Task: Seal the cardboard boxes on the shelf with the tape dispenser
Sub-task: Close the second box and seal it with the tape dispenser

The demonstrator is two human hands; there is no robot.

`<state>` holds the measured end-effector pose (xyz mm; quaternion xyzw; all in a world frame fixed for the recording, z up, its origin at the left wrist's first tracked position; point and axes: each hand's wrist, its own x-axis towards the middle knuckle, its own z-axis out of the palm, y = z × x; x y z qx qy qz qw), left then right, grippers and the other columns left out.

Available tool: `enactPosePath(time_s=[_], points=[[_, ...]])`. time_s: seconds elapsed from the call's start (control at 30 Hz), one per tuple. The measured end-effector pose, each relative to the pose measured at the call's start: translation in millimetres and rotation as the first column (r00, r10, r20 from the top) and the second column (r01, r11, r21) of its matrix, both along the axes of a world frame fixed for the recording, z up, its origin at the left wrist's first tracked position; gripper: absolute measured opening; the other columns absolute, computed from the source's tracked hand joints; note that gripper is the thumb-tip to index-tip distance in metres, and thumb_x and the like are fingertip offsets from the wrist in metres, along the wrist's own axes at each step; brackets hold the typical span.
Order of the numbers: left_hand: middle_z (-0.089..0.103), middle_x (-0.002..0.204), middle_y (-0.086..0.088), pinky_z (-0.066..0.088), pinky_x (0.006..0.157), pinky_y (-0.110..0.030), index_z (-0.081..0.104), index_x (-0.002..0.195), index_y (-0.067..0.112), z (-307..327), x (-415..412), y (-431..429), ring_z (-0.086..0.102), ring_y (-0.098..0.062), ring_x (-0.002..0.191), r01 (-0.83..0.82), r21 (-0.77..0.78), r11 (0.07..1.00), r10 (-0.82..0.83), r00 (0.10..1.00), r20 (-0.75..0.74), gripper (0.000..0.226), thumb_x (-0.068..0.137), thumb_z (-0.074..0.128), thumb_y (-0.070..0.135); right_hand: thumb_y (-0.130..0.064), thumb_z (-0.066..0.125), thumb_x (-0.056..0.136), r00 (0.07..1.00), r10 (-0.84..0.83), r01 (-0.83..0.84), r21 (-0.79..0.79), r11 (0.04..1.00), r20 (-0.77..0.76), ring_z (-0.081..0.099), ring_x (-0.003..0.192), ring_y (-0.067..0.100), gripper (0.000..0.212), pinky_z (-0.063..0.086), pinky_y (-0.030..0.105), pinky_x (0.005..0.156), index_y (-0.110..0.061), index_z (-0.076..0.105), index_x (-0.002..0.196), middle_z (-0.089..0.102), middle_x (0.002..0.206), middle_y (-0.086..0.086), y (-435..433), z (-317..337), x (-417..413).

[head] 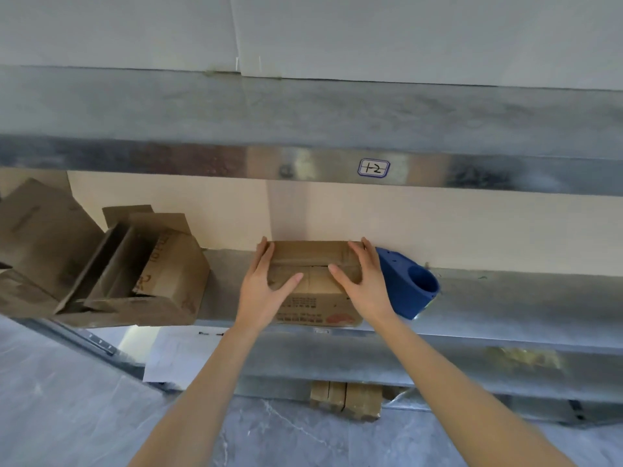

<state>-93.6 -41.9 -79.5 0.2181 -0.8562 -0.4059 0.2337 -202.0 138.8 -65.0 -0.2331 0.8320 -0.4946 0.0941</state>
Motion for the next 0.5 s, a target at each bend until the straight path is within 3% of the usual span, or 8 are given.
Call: enactPosePath(time_s=[0.1, 0.23, 0.37, 0.5], points=[[0.023, 0.163, 0.012, 0.029, 0.116, -0.021, 0.041, 0.151, 0.017, -2, 0, 1, 0.029, -0.005, 0.146, 0.007, -0.001, 1.000, -0.007, 1.000, -0.022, 0.083, 0.082, 0.075, 0.048, -0.051, 0.062, 0.089, 1.000, 0.009, -0.009, 0.005, 1.000, 0.002, 0.015, 0.149, 0.008, 0.071, 0.024, 0.027, 0.117, -0.030, 0.034, 0.152, 0.006, 0.165, -0.014, -1, -6, -2], [0.026, 0.162, 0.009, 0.022, 0.109, -0.003, 0.048, 0.147, 0.017, -5, 4, 1, 0.030, -0.005, 0.145, 0.025, -0.039, 0.999, -0.026, 0.999, -0.037, 0.075, 0.083, 0.075, 0.046, -0.052, 0.065, 0.086, 1.000, 0.026, -0.026, -0.044, 0.999, -0.014, 0.018, 0.147, 0.004, 0.073, 0.025, 0.026, 0.115, -0.036, 0.034, 0.150, 0.011, 0.163, -0.014, 2, -9, -1], [0.028, 0.162, 0.006, 0.031, 0.115, -0.023, 0.052, 0.144, 0.016, -8, 3, -1, 0.030, -0.010, 0.146, 0.020, -0.047, 0.999, -0.023, 0.998, -0.058, 0.071, 0.083, 0.076, 0.044, -0.052, 0.069, 0.083, 0.999, 0.037, -0.039, -0.056, 0.998, -0.035, 0.021, 0.145, 0.003, 0.068, 0.028, 0.026, 0.114, -0.035, 0.045, 0.144, 0.016, 0.158, -0.017, 4, -14, -3], [0.028, 0.161, 0.003, 0.033, 0.116, -0.028, 0.054, 0.142, 0.016, -9, 0, -1, 0.030, -0.012, 0.147, 0.028, -0.022, 0.999, -0.029, 0.998, -0.061, 0.073, 0.081, 0.073, 0.050, -0.058, 0.067, 0.079, 0.999, 0.041, -0.041, -0.048, 0.998, -0.016, 0.024, 0.145, 0.007, 0.069, 0.032, 0.033, 0.116, -0.035, 0.047, 0.141, 0.017, 0.156, -0.019, 2, -17, -7]])
